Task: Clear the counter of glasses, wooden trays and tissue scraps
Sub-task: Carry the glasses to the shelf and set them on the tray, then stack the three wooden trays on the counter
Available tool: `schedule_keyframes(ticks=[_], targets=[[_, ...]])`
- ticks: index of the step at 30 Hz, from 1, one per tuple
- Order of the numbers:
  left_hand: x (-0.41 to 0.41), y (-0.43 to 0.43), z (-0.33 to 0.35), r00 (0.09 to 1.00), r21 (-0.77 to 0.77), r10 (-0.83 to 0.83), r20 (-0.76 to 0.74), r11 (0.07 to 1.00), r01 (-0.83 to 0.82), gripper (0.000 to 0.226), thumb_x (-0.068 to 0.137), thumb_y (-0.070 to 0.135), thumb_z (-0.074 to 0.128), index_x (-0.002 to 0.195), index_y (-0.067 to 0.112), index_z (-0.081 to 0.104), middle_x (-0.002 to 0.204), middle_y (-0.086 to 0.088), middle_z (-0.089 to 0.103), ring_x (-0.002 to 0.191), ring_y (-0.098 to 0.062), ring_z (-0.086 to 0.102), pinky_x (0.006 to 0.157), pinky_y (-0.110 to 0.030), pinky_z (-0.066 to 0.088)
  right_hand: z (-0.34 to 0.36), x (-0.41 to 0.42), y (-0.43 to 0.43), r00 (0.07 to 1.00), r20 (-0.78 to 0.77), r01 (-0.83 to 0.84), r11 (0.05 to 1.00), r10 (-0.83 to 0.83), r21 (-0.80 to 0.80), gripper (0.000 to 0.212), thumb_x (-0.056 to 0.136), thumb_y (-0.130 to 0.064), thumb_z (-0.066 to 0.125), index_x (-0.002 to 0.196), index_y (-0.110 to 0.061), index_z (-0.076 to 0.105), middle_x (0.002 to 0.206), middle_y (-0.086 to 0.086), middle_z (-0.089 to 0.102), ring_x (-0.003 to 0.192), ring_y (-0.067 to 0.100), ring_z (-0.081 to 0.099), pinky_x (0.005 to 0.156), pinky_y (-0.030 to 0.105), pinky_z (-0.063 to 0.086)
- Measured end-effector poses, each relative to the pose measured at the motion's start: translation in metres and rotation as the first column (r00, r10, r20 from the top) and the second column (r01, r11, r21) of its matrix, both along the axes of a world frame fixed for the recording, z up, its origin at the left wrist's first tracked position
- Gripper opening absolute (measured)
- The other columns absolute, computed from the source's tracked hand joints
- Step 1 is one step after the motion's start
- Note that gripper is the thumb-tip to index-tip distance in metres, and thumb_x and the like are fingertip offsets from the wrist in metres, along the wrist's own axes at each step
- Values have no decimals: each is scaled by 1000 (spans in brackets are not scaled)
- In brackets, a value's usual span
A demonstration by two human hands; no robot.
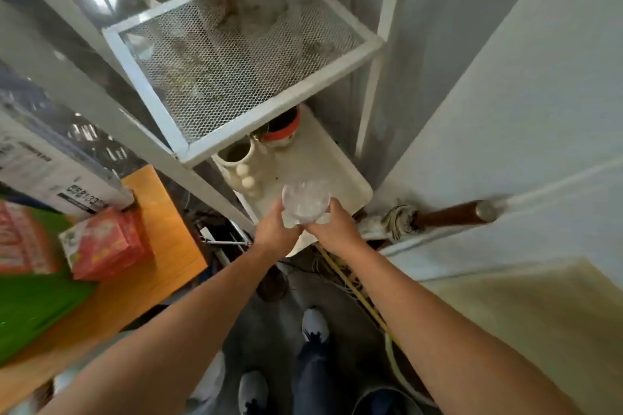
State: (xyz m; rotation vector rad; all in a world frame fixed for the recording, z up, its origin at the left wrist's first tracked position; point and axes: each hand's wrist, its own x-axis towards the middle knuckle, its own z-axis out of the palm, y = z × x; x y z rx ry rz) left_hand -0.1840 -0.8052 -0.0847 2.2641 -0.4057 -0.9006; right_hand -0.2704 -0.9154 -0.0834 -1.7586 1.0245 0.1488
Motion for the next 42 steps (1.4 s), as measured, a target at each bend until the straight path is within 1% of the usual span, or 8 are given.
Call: schedule_keyframes(ticks=[3, 7, 11, 15, 19, 26, 34, 42], targets=[[3, -6, -24, 998, 2, 20, 58, 1000, -20, 77, 83, 19, 76, 149, 22, 37, 129, -12, 63, 119, -32, 58, 97, -44, 49, -15, 6, -7, 998, 58, -19, 1000, 20, -18, 55, 80, -30, 78, 127, -15, 54, 124, 5, 64, 115, 25, 59, 90, 31, 47], [5, -12, -44, 997, 15, 47, 57, 999, -48, 64, 82, 21, 78, 140, 18, 49, 125, -8, 63, 116, -28, 58, 88, -33, 44, -32, 4, -11, 993, 106, -47, 998, 52, -49, 52, 83, -24, 74, 130, -17, 55, 125, 5, 65, 116, 25, 59, 85, 27, 43], [9, -16, -52, 997, 16, 70, 41, 997, -71, 69, 83, 21, 76, 144, 22, 44, 127, -7, 62, 117, -26, 57, 87, -30, 41, -41, 6, -17, 992, 76, -98, 995, 100, -31, 65, 85, -23, 73, 143, -20, 43, 136, 4, 58, 121, 25, 57, 94, 32, 48], [9, -15, -44, 998, 30, 52, 20, 998, -52, 76, 84, 17, 75, 149, 24, 36, 133, -7, 60, 119, -27, 58, 93, -33, 46, -42, 7, -17, 991, 37, -130, 991, 130, -15, 65, 86, -23, 72, 144, -19, 42, 137, 5, 57, 123, 25, 55, 90, 27, 42], [6, -10, -29, 994, 45, 78, -74, 996, -75, 70, 86, 19, 72, 146, 21, 36, 138, -8, 56, 109, -32, 65, 92, -50, 54, -34, 6, -16, 989, -16, -144, 990, 144, -3, 66, 87, -20, 70, 145, -15, 39, 137, 7, 55, 124, 27, 54, 90, 28, 43], [-12, 19, 13, 988, 49, 107, -113, 994, -102, 58, 89, 21, 70, 140, 9, 44, 127, -15, 57, 108, -30, 62, 92, -47, 54, 3, -7, -4, 931, -278, -260, 964, 235, -56, 47, 94, -32, 58, 132, -6, 51, 127, 16, 61, 116, 32, 57, 94, 36, 46], [-21, 140, 90, 995, 119, -87, 57, 990, 80, 31, 80, 38, 64, 107, 25, 56, 97, 3, 63, 88, -17, 62, 73, -33, 53, 79, 11, 89, 618, -408, -784, 565, 672, -255, 37, 93, -42, 52, 112, -12, 63, 113, 14, 65, 101, 33, 62, 76, 35, 48], [-47, 369, 116, 928, 178, 338, 159, 914, -364, 27, 86, 37, 59, 107, 21, 53, 103, -1, 63, 94, -22, 60, 82, -38, 52, 124, 56, 271, 326, -420, -922, 186, 847, -340, 38, 96, -46, 45, 110, -13, 59, 109, 11, 64, 100, 34, 61, 81, 42, 53]])
